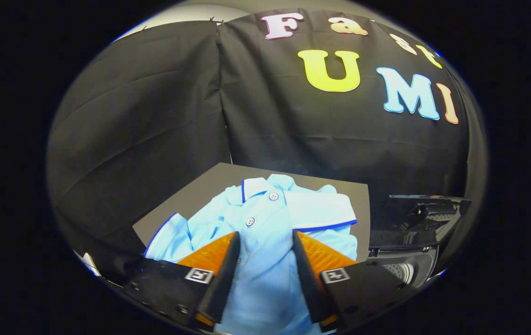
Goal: Put the clothes into the washing machine and then close the washing machine lid.
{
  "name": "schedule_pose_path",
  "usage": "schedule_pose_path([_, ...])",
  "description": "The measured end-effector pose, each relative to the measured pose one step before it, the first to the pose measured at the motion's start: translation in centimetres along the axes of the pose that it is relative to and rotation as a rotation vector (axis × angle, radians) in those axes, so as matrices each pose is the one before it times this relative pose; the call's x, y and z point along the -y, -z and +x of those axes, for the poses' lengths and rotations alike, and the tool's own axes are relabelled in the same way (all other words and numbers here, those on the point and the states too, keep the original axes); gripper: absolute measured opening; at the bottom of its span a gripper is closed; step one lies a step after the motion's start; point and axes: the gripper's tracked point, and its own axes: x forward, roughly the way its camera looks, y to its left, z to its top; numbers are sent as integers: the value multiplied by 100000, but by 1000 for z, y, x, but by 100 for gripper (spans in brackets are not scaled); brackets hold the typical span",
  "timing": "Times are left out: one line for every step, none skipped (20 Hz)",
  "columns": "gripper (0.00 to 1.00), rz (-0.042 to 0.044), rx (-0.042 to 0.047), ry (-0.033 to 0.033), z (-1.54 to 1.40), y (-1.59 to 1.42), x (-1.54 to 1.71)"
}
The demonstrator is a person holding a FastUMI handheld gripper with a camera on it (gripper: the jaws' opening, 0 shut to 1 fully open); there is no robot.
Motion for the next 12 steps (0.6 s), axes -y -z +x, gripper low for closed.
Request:
schedule_pose_path([42, -1132, -553, 221, -94, -10, 74])
schedule_pose_path([33, 857, 2639, 434, -154, -513, 107])
schedule_pose_path([20, 900, 1953, -442, -248, -460, -36])
schedule_pose_path([8, 417, 3262, 1333, -119, -508, 256])
schedule_pose_path([2, -1666, 4199, 1357, -452, -901, 504])
schedule_pose_path([1, -2621, 1680, 954, -275, -603, 67])
schedule_pose_path([1, -888, 1643, -34, -243, -653, 118])
schedule_pose_path([1, 698, 1623, -238, -248, -329, 18])
schedule_pose_path([2, 1336, 1547, 112, -328, -504, 318])
schedule_pose_path([1, 897, 1010, 210, -329, -371, 360])
schedule_pose_path([2, 424, 1533, 406, -329, -612, 413])
schedule_pose_path([1, -467, 894, 690, -290, -510, 453])
